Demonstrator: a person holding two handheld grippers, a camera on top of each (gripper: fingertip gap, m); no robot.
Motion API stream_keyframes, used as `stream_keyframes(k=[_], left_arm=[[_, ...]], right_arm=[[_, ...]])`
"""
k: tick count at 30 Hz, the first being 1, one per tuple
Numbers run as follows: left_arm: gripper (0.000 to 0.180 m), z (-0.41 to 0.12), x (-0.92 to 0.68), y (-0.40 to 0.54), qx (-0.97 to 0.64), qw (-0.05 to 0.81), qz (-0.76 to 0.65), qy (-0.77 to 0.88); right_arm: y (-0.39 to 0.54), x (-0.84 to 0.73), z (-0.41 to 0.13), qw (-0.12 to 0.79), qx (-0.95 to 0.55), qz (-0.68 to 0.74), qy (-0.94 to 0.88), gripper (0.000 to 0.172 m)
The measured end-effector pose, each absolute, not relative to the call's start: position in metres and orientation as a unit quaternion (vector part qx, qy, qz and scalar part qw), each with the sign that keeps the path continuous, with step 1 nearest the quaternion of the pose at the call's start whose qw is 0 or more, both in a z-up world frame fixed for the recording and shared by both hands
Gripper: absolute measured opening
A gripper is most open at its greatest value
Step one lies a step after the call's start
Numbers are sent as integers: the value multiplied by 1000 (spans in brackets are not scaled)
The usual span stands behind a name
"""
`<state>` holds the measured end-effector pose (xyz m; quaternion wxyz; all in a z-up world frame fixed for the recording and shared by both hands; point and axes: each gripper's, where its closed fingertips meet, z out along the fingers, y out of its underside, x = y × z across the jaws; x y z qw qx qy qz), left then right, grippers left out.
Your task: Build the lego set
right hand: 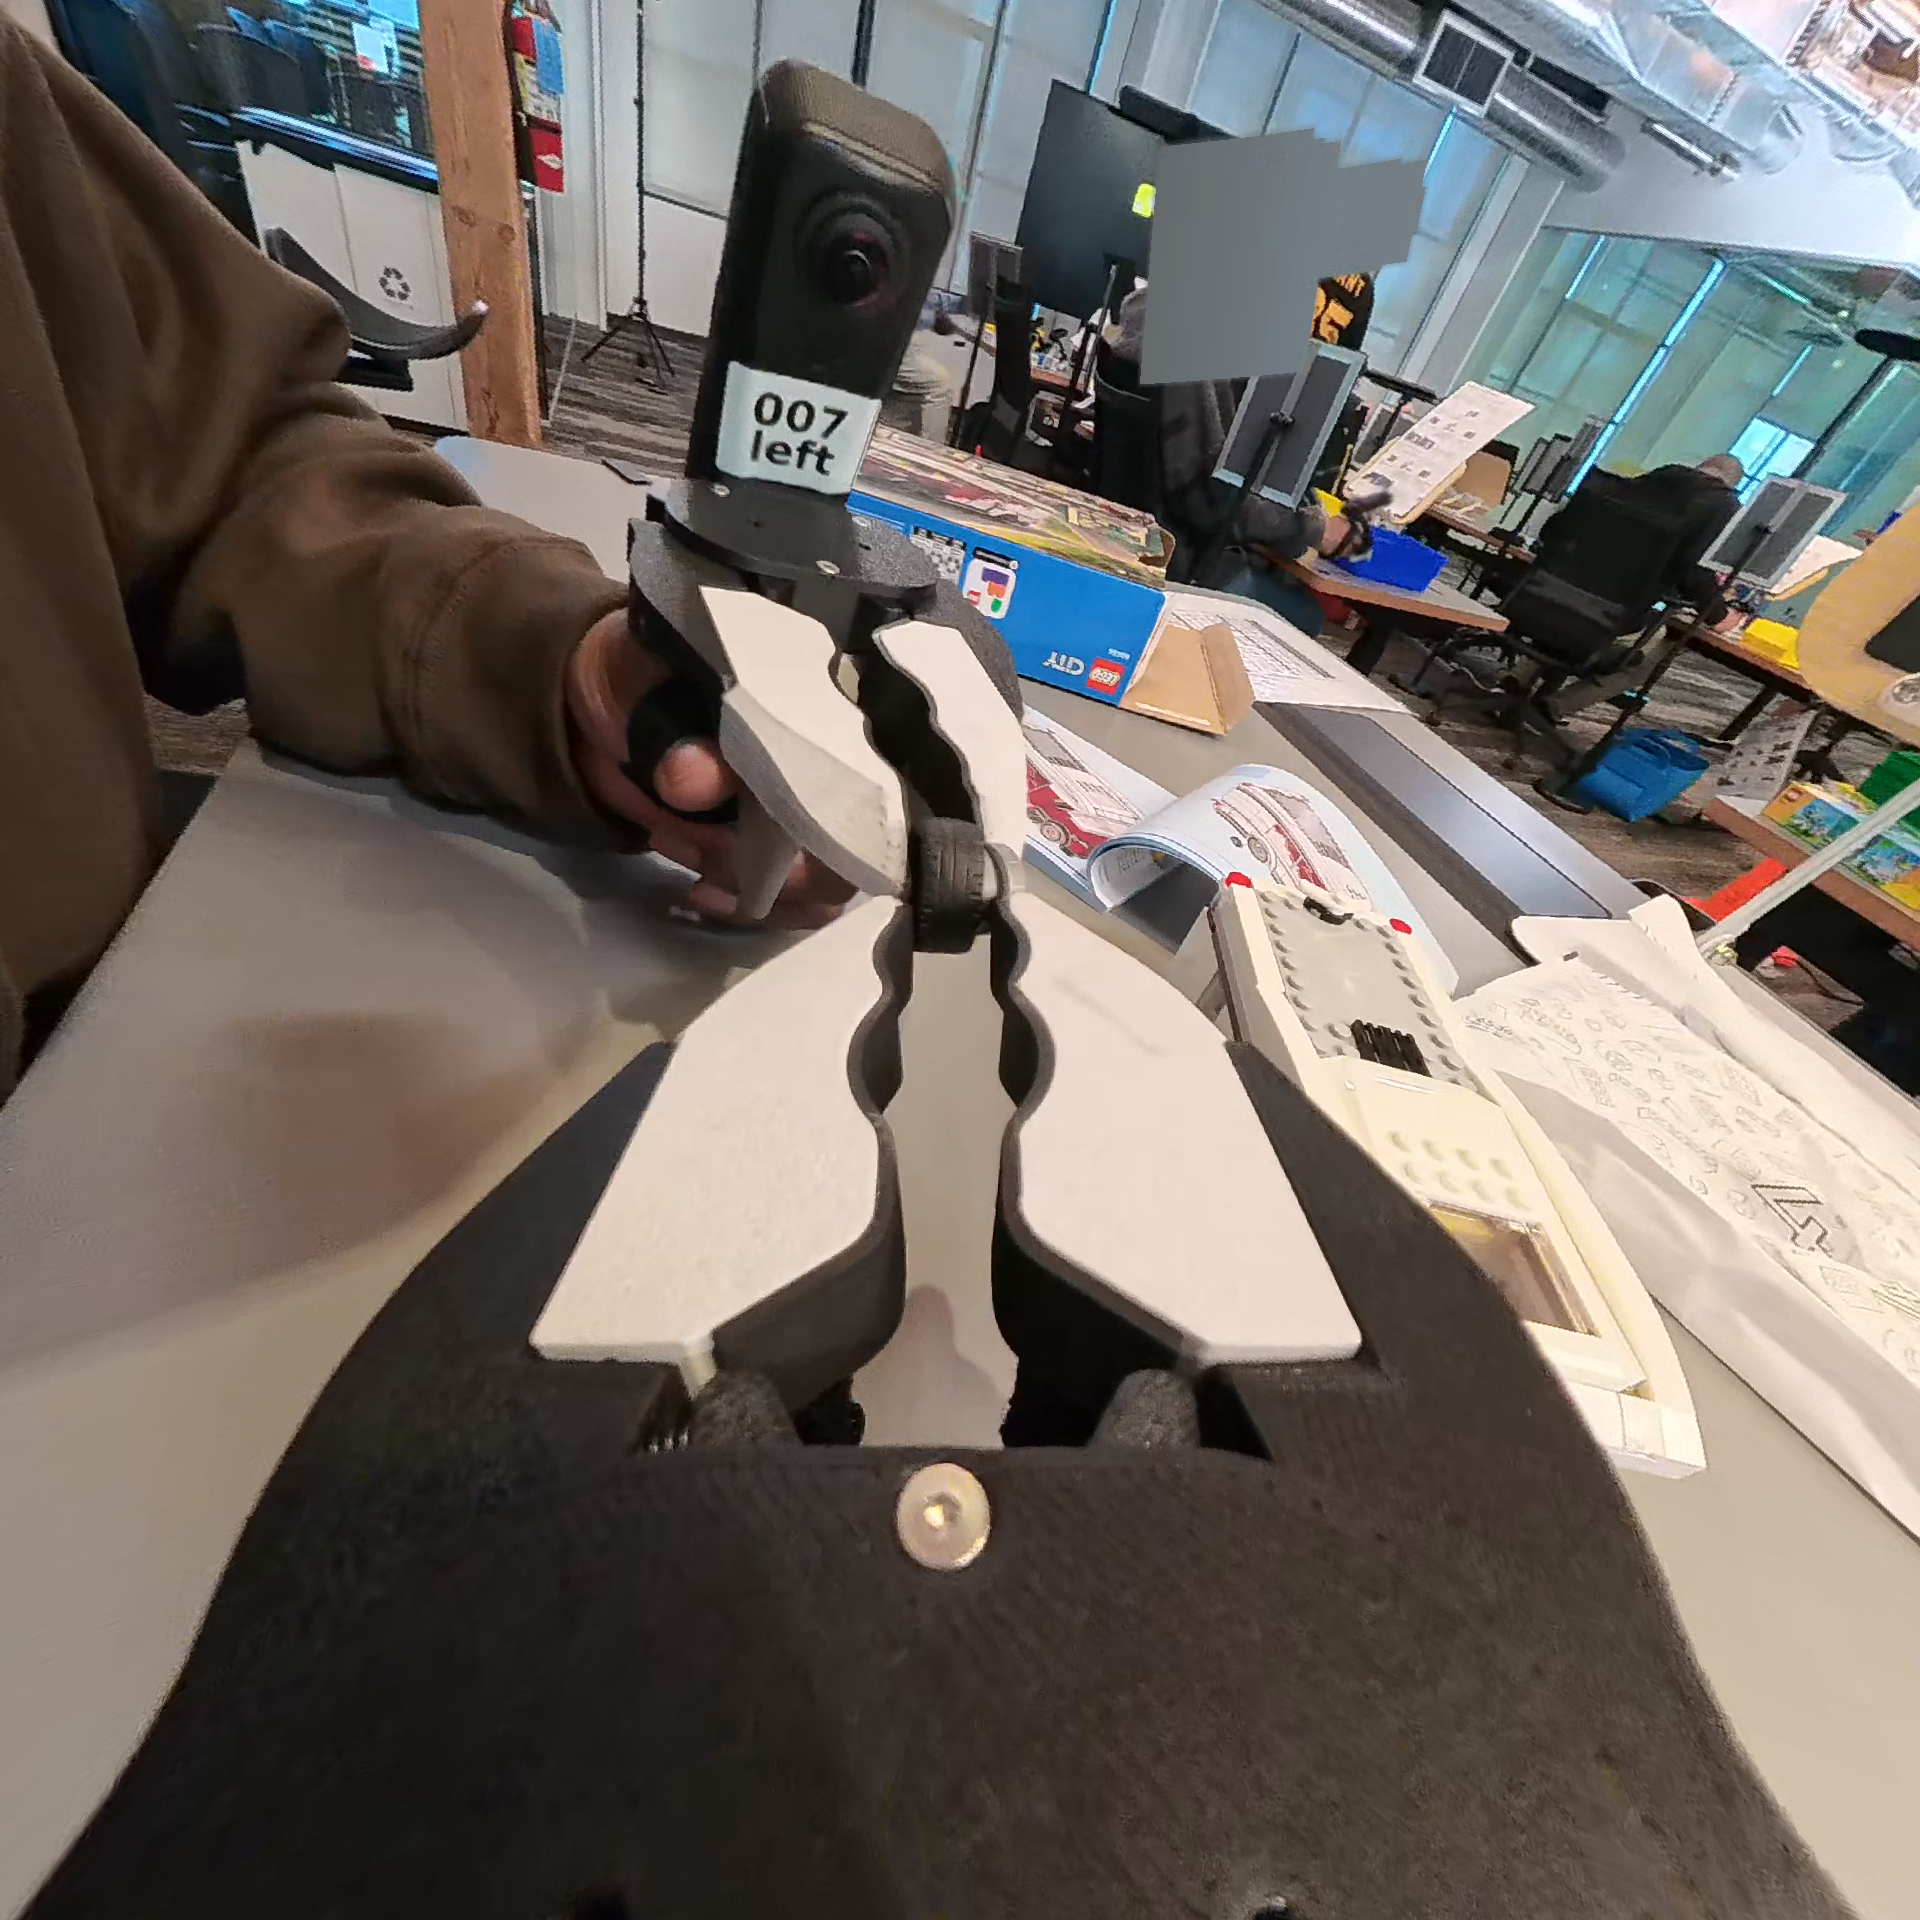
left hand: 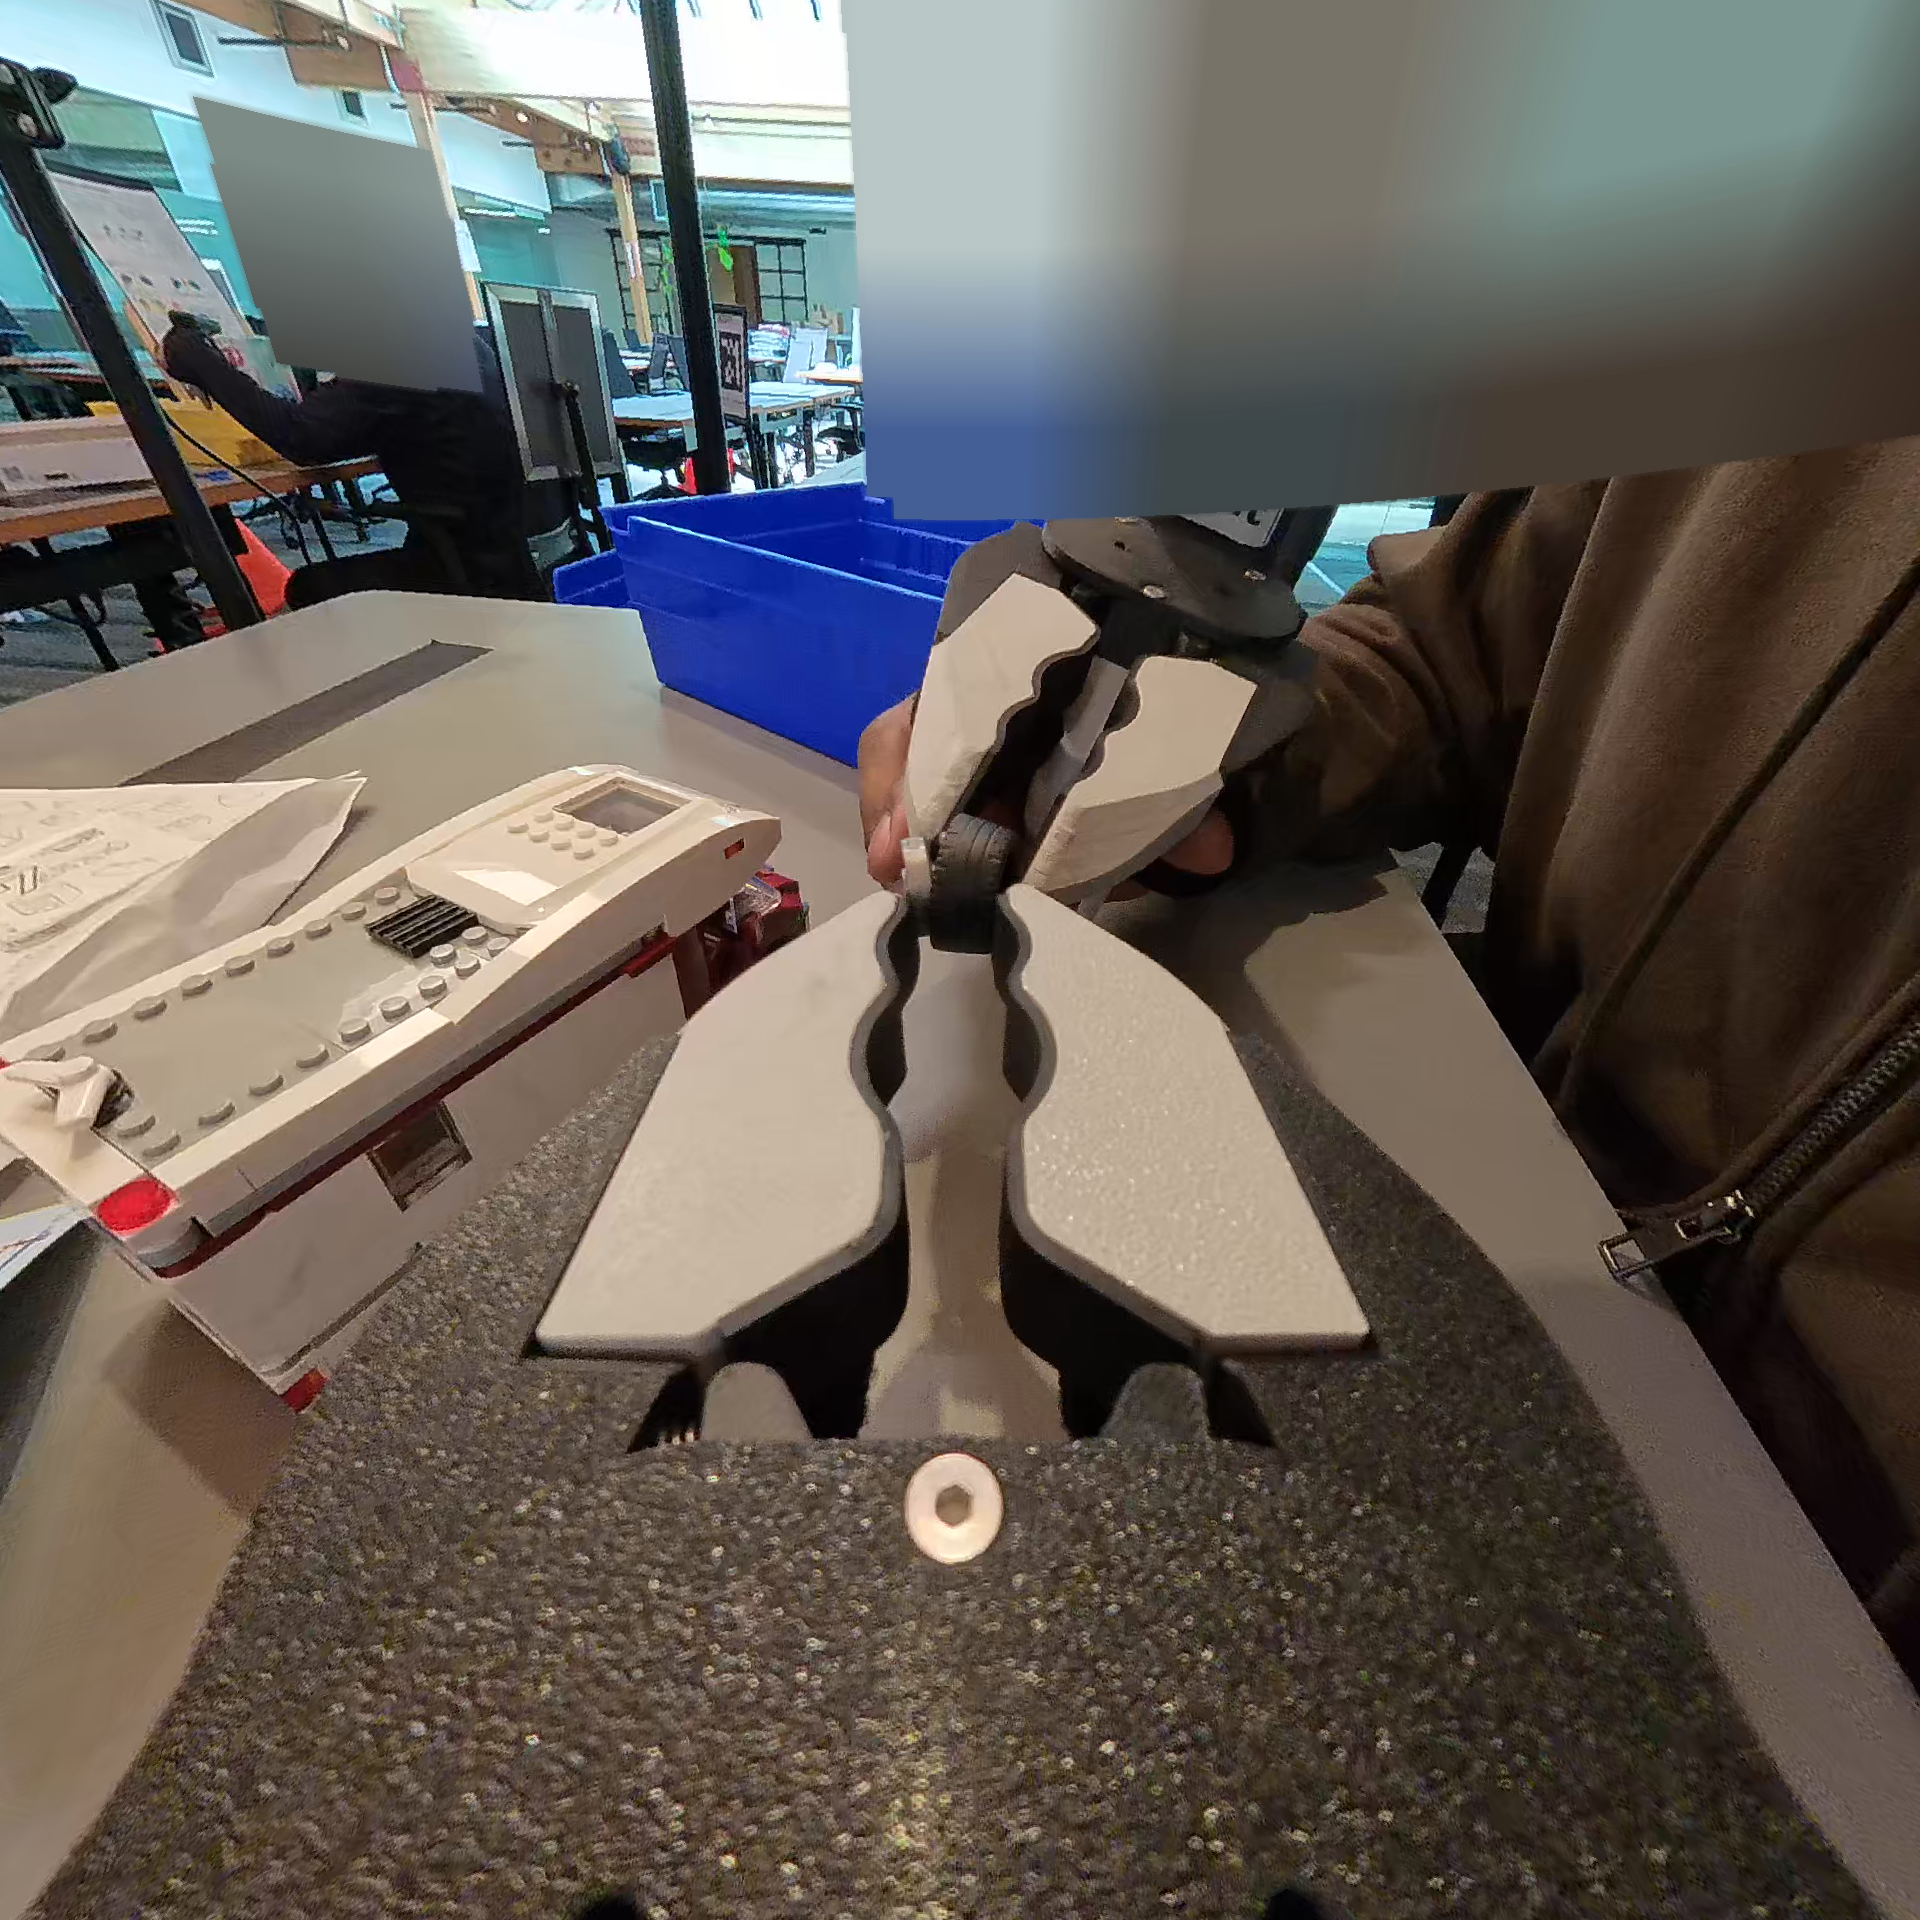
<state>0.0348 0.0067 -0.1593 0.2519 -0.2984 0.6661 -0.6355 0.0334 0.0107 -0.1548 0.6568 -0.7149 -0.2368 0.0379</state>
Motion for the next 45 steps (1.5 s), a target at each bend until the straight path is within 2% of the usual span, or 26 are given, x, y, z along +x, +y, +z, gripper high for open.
stream_keyframes(k=[14, 20, 27, 37, 45], left_arm=[[13, -157, 35, 7, -318, 246, -649, 645], [13, -161, 30, 2, -273, 302, -598, 690], [13, -160, 21, -5, -217, 332, -577, 714], [12, -158, 14, -8, -144, 429, -498, 740], [15, -166, 22, -5, -196, 374, -532, 734]], right_arm=[[14, 40, -151, 662, -714, -28, -227, 23], [7, 31, -155, 647, -705, -27, -290, 16], [-2, 23, -153, 638, -701, 52, -314, 12], [-6, 16, -148, 636, -699, 162, -284, 10], [-2, 23, -159, 630, -702, 18, -331, 11]])
